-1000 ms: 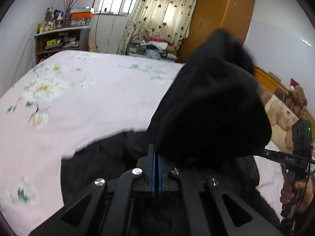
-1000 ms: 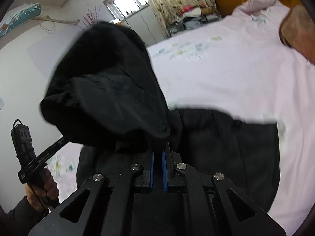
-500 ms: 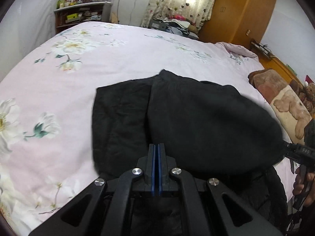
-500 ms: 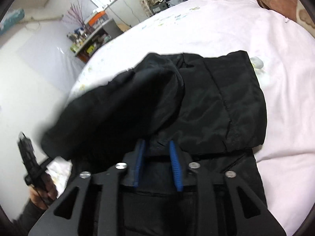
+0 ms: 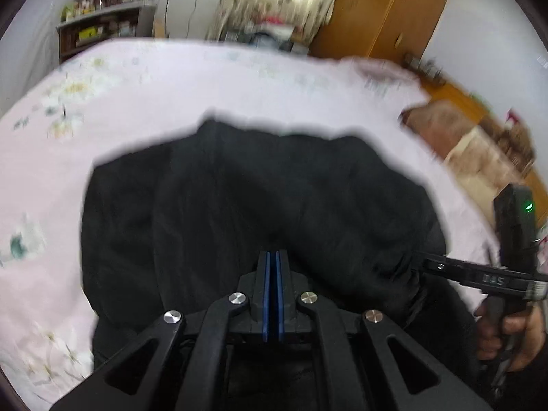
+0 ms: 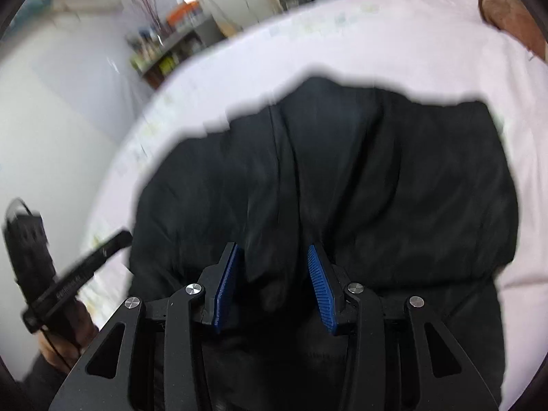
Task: Fold large clothes
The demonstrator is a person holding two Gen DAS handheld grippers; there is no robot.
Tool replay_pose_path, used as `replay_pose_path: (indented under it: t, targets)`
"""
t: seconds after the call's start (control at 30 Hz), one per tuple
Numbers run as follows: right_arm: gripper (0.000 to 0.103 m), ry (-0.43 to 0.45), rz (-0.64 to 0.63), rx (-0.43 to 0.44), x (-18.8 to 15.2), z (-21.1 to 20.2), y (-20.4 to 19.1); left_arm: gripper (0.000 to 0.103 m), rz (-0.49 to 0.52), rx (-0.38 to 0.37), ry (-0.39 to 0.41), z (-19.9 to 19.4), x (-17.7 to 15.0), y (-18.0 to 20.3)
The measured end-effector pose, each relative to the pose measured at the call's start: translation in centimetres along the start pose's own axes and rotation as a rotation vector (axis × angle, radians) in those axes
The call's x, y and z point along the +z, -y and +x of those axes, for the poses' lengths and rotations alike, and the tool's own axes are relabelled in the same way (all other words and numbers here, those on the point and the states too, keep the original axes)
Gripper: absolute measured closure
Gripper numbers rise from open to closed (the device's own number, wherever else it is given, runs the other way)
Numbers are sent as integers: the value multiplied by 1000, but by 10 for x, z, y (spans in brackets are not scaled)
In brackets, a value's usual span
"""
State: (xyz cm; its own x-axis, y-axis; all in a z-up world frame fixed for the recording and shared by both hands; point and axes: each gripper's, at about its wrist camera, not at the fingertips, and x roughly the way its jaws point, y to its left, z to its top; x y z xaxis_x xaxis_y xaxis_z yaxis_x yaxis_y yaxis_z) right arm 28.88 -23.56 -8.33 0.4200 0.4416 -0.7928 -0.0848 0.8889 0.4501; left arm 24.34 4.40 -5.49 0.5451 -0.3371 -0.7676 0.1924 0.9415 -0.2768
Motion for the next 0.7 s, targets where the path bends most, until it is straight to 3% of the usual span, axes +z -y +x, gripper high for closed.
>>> replay_pose_path:
  t: [0.1,0.27,0.37,0.4,0.43,0.57,0.7]
  targets:
    - [60,-66,37,0,-16,21,11,99,-40,-6,-42,8,-21,-9]
    - [60,-16,135,102,-18,12,28,99,-67,-14,-16,-13,-25,-14]
    - [62,-16,142,116,-12,11,30,99,-83,-14,9,-24,-18,-15]
    - [72,-13,121,102,-11,12,27,99,-87,-16,23,-28,-14,-14]
    - [96,-13,104,92,-11,13,22,99,-90,-21,42,-34,-11,-14]
    - [99,-6,70,127,-29,7,-7,97,-70,-31,103,-43,3,-10]
    - [99,-61,65,88,-50,34,-10,86,-63,0,63,-16,3,-19]
